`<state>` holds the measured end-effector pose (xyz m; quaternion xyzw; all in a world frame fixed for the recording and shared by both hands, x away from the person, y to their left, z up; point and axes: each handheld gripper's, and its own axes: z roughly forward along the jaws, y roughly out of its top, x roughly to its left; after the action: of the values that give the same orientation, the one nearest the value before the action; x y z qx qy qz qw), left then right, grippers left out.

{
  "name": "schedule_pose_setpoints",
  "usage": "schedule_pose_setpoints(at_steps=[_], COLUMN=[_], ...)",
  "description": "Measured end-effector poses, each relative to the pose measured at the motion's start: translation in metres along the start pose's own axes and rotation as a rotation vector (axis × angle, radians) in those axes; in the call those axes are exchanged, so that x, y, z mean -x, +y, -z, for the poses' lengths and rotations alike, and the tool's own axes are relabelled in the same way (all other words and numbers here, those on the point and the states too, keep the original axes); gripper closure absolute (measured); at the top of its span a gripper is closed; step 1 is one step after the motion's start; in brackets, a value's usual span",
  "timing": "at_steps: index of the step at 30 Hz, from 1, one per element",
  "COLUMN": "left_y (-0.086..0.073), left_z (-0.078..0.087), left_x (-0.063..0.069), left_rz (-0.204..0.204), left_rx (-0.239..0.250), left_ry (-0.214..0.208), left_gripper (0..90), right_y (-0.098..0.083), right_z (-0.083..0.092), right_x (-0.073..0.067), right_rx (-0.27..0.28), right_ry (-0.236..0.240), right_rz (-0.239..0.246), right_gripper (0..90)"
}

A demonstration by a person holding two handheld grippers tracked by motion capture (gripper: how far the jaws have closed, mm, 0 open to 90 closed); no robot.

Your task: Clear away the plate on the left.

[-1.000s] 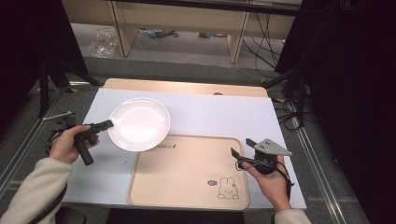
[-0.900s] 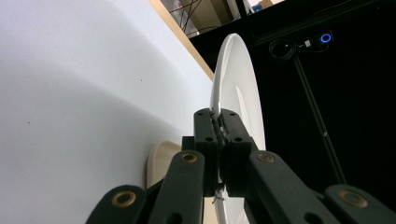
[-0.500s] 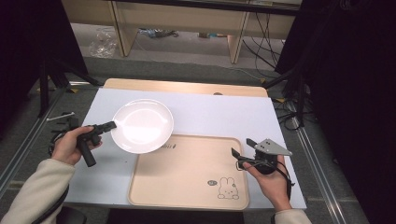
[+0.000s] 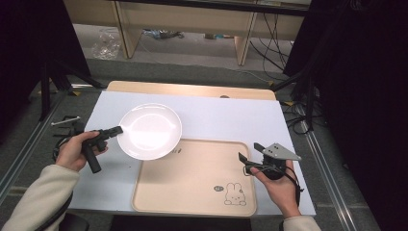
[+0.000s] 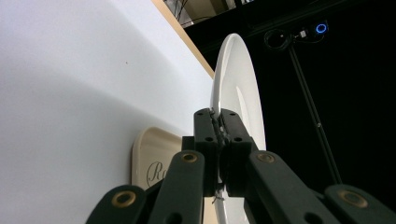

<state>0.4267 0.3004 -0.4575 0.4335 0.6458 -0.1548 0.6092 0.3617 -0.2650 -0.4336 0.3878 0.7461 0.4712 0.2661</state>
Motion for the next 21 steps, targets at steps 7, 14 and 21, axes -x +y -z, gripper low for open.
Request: schedule_pose_setpoints(at_steps=[7, 14, 21], left_y=[-0.003, -0.008, -0.01], left_z=[-0.003, -0.007, -0.01], left_x=[0.003, 0.004, 0.005], left_rz=[-0.001, 0.003, 0.0], left_rx=[-0.012, -0.025, -0.053], left_ry=[-0.005, -0.019, -0.019], left_gripper=[86.5, 86.5, 86.5], right_y=[0.0, 0.0, 0.0], right_z=[-0.001, 0.001, 0.0], right_x=[0.0, 0.001, 0.0], right_rx=[0.009, -0.017, -0.005], right_ry=[0.008, 0.002, 0.003], right_rz=[-0.005, 0.002, 0.0], right_gripper=[30.3, 30.4, 30.4])
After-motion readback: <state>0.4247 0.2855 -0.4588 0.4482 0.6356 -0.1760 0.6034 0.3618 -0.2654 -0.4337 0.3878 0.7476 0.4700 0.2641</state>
